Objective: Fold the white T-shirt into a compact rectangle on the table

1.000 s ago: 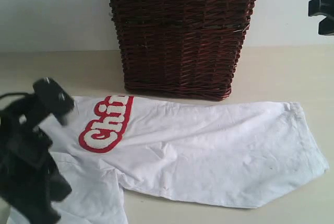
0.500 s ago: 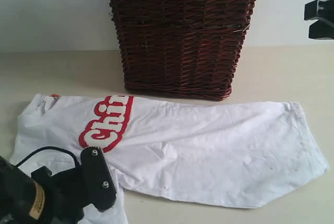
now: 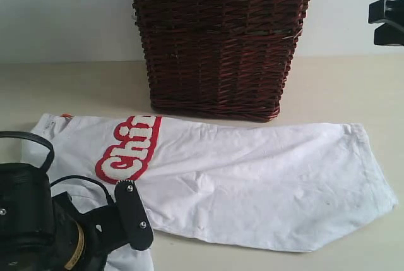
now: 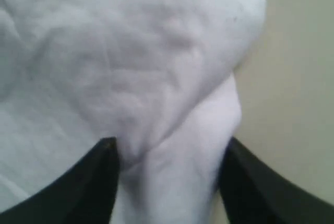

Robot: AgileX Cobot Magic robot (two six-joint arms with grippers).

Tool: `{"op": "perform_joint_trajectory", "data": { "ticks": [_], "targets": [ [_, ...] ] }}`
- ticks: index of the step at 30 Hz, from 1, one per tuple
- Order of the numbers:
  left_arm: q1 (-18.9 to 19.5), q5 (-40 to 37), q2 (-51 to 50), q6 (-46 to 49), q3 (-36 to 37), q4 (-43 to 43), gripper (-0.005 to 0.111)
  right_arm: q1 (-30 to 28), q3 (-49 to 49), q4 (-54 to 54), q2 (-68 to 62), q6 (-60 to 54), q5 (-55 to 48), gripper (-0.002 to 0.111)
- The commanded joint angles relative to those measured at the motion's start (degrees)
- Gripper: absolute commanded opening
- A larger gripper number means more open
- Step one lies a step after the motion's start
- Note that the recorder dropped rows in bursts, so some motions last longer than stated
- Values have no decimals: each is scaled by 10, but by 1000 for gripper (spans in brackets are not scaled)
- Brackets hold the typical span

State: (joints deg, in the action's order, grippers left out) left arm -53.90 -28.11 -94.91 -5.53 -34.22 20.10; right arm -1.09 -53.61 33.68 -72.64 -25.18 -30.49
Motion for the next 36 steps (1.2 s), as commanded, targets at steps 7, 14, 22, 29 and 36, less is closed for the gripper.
{"op": "perform_joint_trajectory", "data": {
  "ticks": [7,14,22,29,36],
  "targets": [
    [-15,-170,23,23,-56,-32,6,-2,1,4,2,-13,9,0],
    [-15,-202,56,148,-127,35,7,-2,1,7,-15,-18,7,0],
    [16,-106,53,141,-140,340,7,-2,1,7,-22,-21,7,0],
    [84,67,30,141,-140,367,18,-2,1,7,-22,-21,7,0],
    [138,134,-11,134,-151,398,52,-2,1,7,-22,-21,7,0]
  ]
}}
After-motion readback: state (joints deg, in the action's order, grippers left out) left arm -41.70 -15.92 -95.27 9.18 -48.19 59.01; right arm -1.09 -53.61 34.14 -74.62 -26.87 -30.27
